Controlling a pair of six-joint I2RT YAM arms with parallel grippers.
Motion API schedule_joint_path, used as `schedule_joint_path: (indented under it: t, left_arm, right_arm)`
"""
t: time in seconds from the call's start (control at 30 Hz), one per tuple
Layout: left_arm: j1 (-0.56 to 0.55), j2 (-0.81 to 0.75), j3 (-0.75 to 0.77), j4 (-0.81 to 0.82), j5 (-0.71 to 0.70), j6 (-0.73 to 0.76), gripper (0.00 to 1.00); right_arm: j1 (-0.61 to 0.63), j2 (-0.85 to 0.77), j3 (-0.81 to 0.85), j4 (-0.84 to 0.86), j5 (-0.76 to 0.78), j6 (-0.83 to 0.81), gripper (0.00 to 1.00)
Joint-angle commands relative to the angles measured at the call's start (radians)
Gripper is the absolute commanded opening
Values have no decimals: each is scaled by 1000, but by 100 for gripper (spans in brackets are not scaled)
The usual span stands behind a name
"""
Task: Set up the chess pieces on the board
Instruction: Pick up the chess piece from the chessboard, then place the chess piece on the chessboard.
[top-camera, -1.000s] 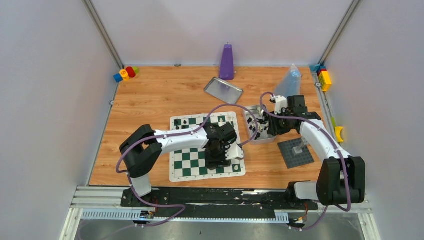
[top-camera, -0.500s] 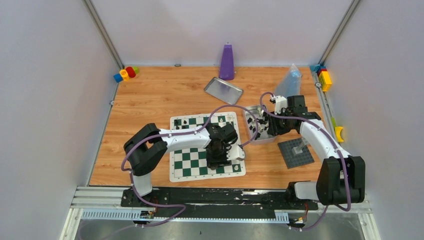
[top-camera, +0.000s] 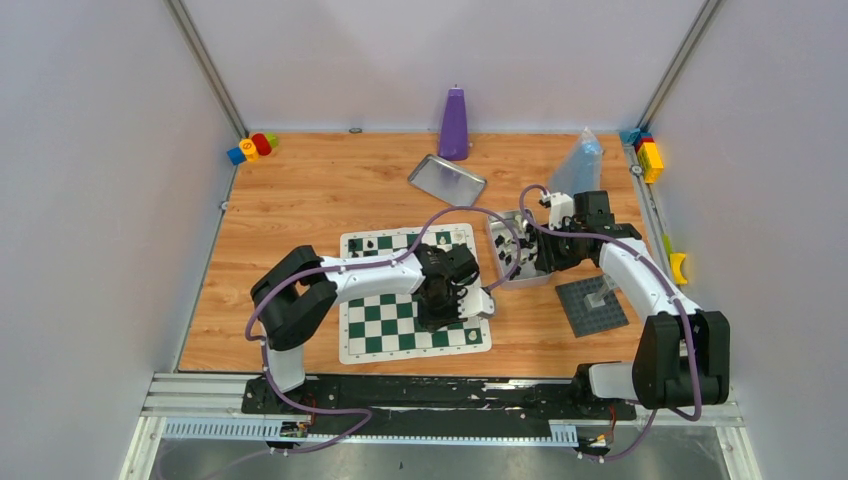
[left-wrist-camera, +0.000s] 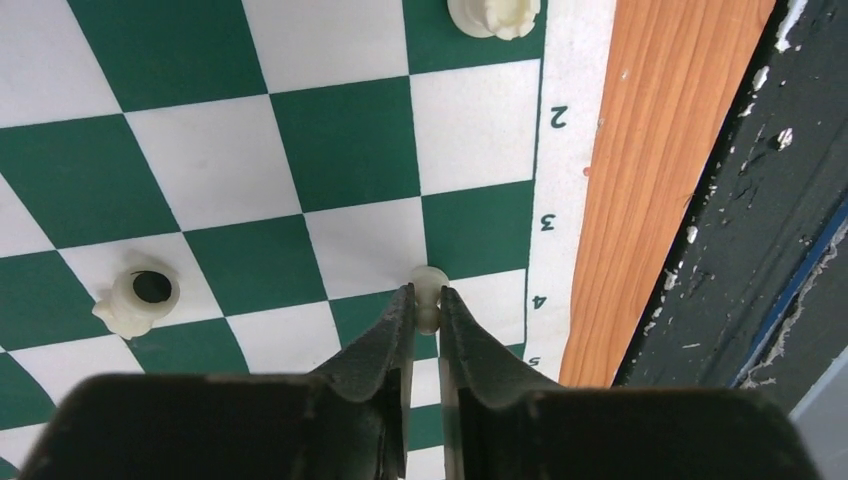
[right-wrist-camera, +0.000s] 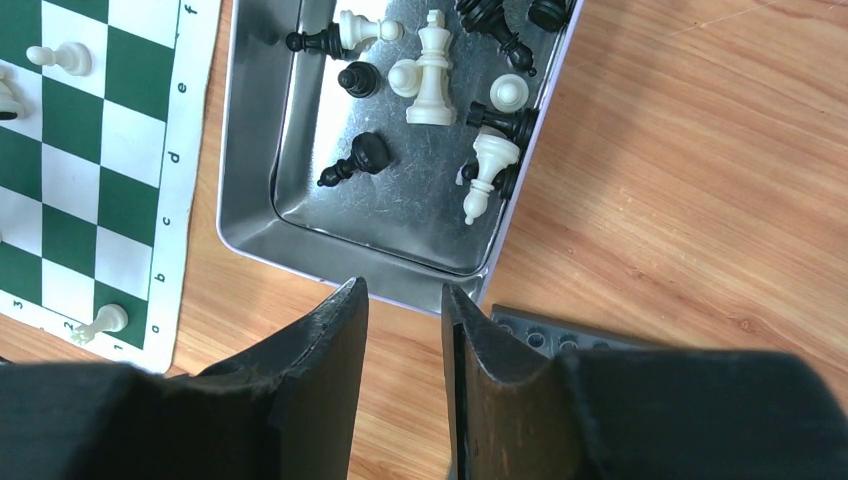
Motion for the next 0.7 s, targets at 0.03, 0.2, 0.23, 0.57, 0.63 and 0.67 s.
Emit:
schedule_joint_path:
  t: [0.03, 0.2, 0.23, 0.57, 0.63, 0.67]
  left_arm:
    - [3, 1, 64, -4, 49, 7, 18]
    - [-9, 0, 120, -11, 87, 9, 14]
    - [-17, 5, 133, -9, 88, 8, 13]
    - [-75, 76, 187, -2, 112, 12, 14]
    - [-83, 84, 184, 6, 114, 7, 14]
    - [-85, 88, 182, 6, 114, 5, 14]
  right_arm:
    - [-4, 9, 11, 11, -15, -13, 34]
    - [-4, 12, 11, 11, -15, -13, 34]
    - [-4, 11, 11, 11, -16, -13, 34]
    - [-3, 8, 11, 11, -16, -16, 34]
    - [-3, 7, 11, 11, -16, -16, 35]
    - [-3, 8, 11, 11, -16, -16, 34]
